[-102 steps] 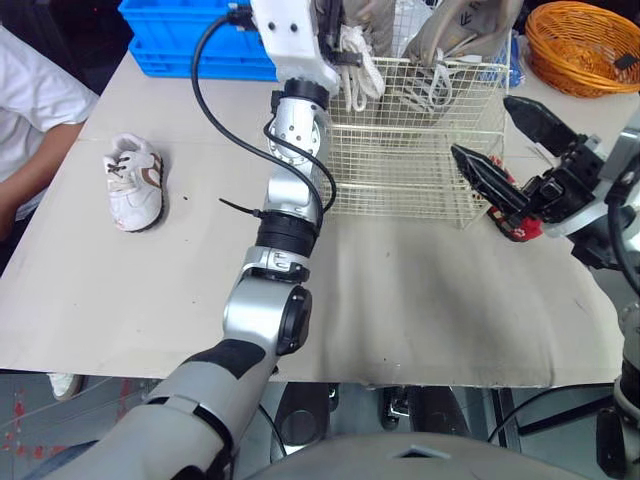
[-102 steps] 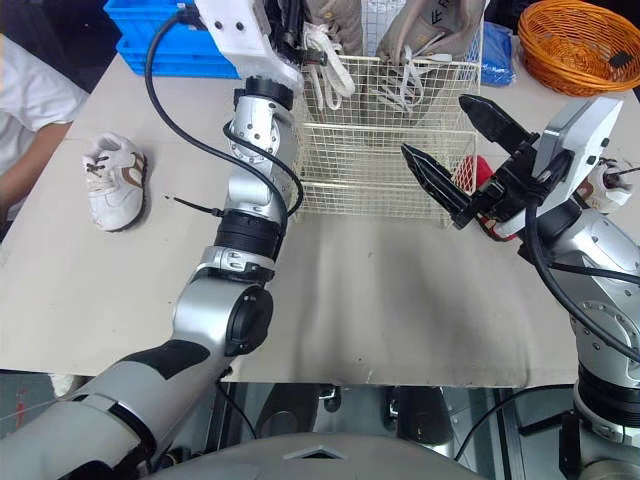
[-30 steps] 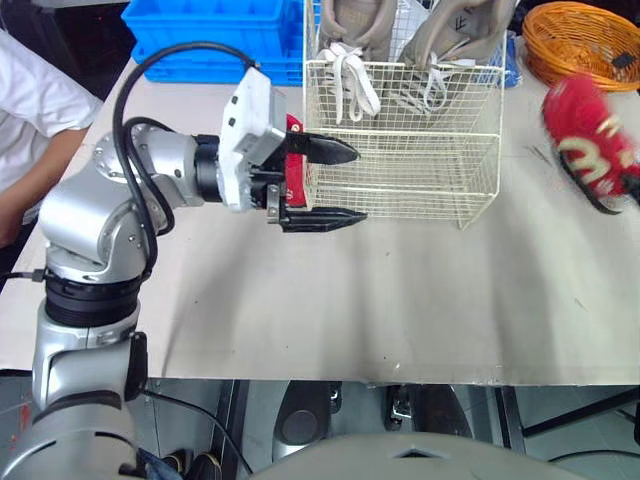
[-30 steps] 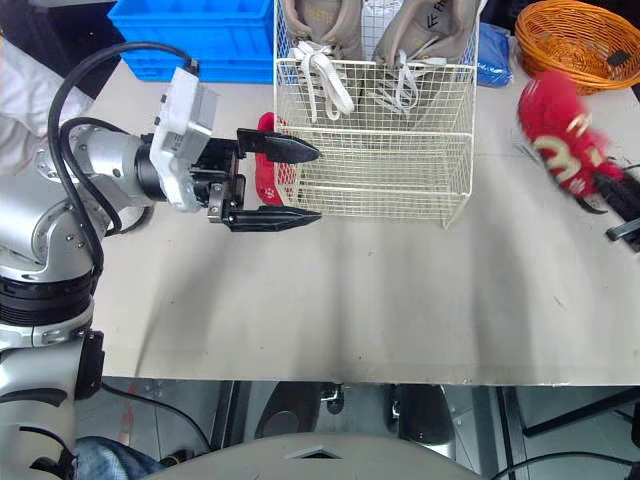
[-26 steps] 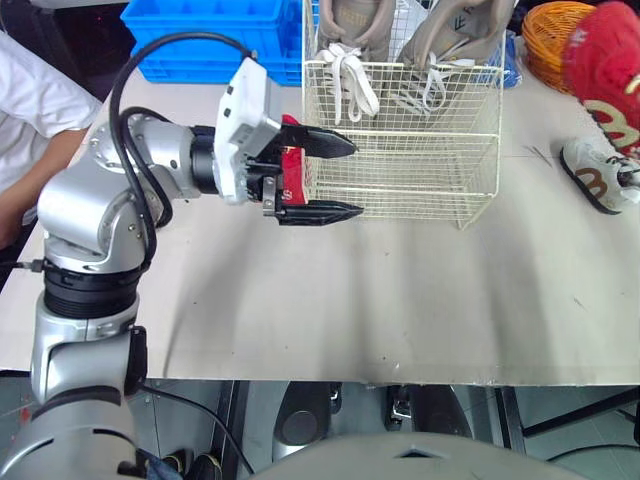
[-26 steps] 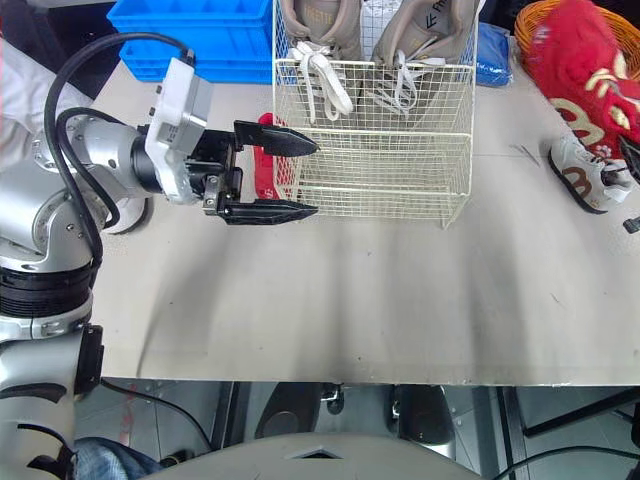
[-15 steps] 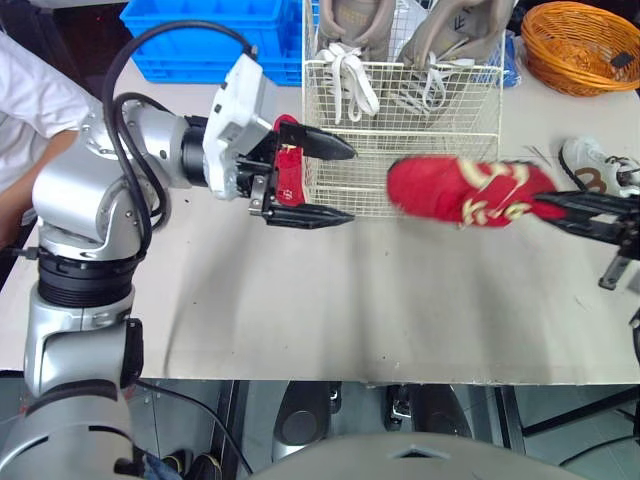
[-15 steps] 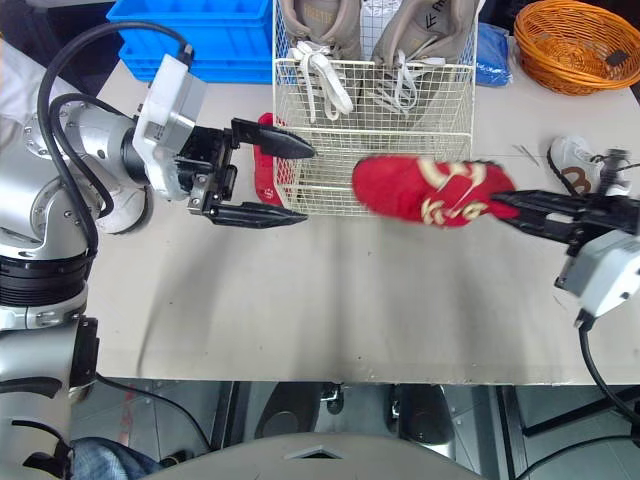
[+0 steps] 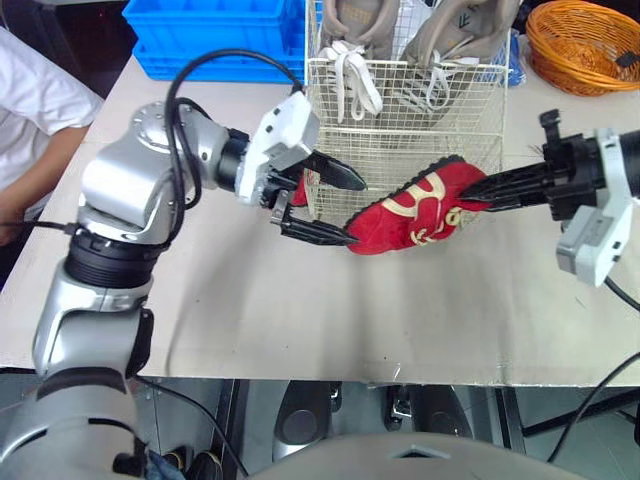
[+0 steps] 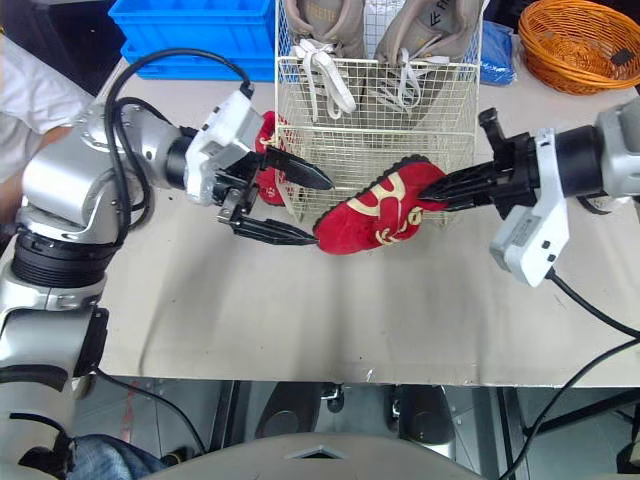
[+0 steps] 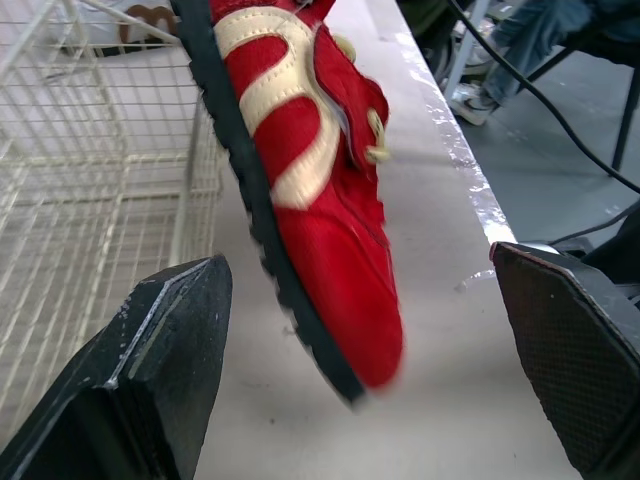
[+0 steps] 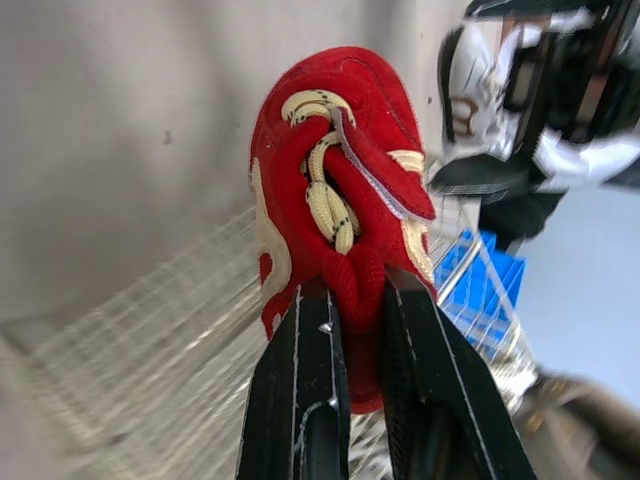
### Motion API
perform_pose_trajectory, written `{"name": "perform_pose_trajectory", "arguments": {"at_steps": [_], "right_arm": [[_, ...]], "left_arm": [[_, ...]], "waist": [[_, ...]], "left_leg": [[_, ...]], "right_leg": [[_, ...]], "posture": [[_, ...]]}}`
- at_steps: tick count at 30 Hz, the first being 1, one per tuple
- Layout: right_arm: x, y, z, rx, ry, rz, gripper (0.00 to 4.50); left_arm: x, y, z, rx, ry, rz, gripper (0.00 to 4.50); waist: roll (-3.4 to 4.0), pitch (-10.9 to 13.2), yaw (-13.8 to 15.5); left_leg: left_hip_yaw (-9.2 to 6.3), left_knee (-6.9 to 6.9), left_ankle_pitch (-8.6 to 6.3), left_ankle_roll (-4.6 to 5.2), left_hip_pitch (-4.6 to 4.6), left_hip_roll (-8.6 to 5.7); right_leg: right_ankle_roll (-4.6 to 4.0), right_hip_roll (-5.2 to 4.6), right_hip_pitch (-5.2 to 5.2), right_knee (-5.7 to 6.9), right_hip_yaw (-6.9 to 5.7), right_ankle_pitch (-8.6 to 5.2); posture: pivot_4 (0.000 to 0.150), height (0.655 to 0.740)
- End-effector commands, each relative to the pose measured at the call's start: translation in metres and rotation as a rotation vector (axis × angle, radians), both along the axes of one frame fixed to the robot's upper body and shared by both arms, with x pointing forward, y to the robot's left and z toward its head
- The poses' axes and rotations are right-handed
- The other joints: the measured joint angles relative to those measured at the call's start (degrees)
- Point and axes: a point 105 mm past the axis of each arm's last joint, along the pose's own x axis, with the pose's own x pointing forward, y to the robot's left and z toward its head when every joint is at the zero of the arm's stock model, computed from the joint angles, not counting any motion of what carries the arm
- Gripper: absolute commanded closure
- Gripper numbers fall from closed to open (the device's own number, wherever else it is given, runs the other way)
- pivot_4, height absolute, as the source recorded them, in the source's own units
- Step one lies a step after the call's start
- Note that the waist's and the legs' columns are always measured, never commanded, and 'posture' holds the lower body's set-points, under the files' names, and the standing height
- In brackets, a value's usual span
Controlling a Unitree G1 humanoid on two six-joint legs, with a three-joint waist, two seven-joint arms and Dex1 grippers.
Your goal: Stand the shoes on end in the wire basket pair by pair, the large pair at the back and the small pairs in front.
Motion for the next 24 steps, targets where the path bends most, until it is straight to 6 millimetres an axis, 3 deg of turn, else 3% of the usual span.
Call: {"name": "perform_pose_trajectory", "arguments": {"at_steps": [1,2,5,11,13,15,17,18,20,24], "right_arm": [[-0.005,0.009,0.013,0.02,-0.053,0.047,4.45],[-0.006,0.011,0.013,0.028,-0.053,0.054,4.45],[-0.008,0.015,0.014,0.044,-0.056,0.064,4.5],[-0.009,0.015,0.019,0.065,-0.063,0.052,4.5],[-0.01,0.015,0.02,0.083,-0.055,0.047,4.5],[-0.009,0.013,0.022,0.117,-0.026,0.02,3.76],[-0.008,0.01,0.026,0.187,0.009,-0.018,3.31],[-0.007,0.008,0.029,0.227,0.021,-0.04,2.69],[0.004,-0.011,0.032,0.318,0.104,-0.186,2.04],[0.007,-0.049,0.016,0.505,0.431,-0.477,0.13]], "left_arm": [[0.007,-0.005,0.005,0.009,-0.052,-0.002,0.0],[0.007,-0.006,0.002,0.021,-0.052,-0.006,0.0],[0.006,-0.006,-0.003,0.038,-0.045,-0.02,0.78],[0.008,-0.008,-0.006,0.04,-0.033,-0.025,3.52],[0.008,-0.009,-0.009,0.042,-0.032,-0.024,4.05],[0.008,-0.009,-0.009,0.029,-0.022,-0.018,4.07],[0.007,-0.009,-0.009,0.005,-0.015,-0.007,4.07],[0.007,-0.009,-0.008,-0.011,-0.011,0.003,4.07],[0.009,-0.009,-0.006,-0.063,-0.009,0.037,4.07],[0.012,-0.011,0.004,-0.208,0.002,0.107,4.08]], "waist": [[0.0,0.0,0.0],[0.0,0.0,0.0],[0.02,0.0,0.0],[0.04,0.0,-0.1],[0.03,0.0,0.0],[0.03,0.0,0.0],[0.03,0.0,0.0],[0.03,0.0,0.0],[0.03,0.0,0.1],[0.02,0.0,0.6]], "left_leg": [[-0.01,0.01,0.0,0.0,-0.01,0.0],[-0.02,0.02,0.0,0.0,-0.01,0.0],[-0.02,0.02,0.0,0.0,-0.03,0.0],[-0.03,0.03,0.0,0.0,-0.02,0.01],[-0.03,0.04,0.0,0.0,-0.02,0.01],[-0.04,0.05,0.0,0.0,-0.02,0.01],[-0.04,0.05,0.0,0.0,-0.02,0.01],[-0.05,0.05,0.0,0.0,-0.03,0.01],[-0.05,0.05,0.0,0.0,-0.03,0.01],[-0.19,0.1,-0.01,0.01,-0.15,-0.02]], "right_leg": [[0.0,0.0,0.0,0.0,-0.01,0.0],[0.0,0.0,0.01,0.01,-0.02,0.0],[0.0,0.0,0.0,0.01,-0.02,0.0],[-0.01,0.0,0.0,0.03,-0.03,0.0],[0.0,0.0,0.01,0.03,-0.02,0.0],[-0.01,0.0,0.01,0.03,-0.03,0.0],[0.0,-0.01,0.02,0.03,-0.03,0.0],[-0.01,-0.01,0.02,0.03,-0.04,0.0],[-0.01,-0.02,0.02,0.03,-0.04,0.01],[-0.01,-0.06,0.08,-0.02,-0.15,0.01]], "posture": [[0.15,0.686],[0.15,0.686],[0.15,0.686],[0.15,0.686],[0.15,0.686],[0.15,0.686],[0.15,0.686],[0.15,0.686],[0.15,0.686],[0.15,0.686]]}}
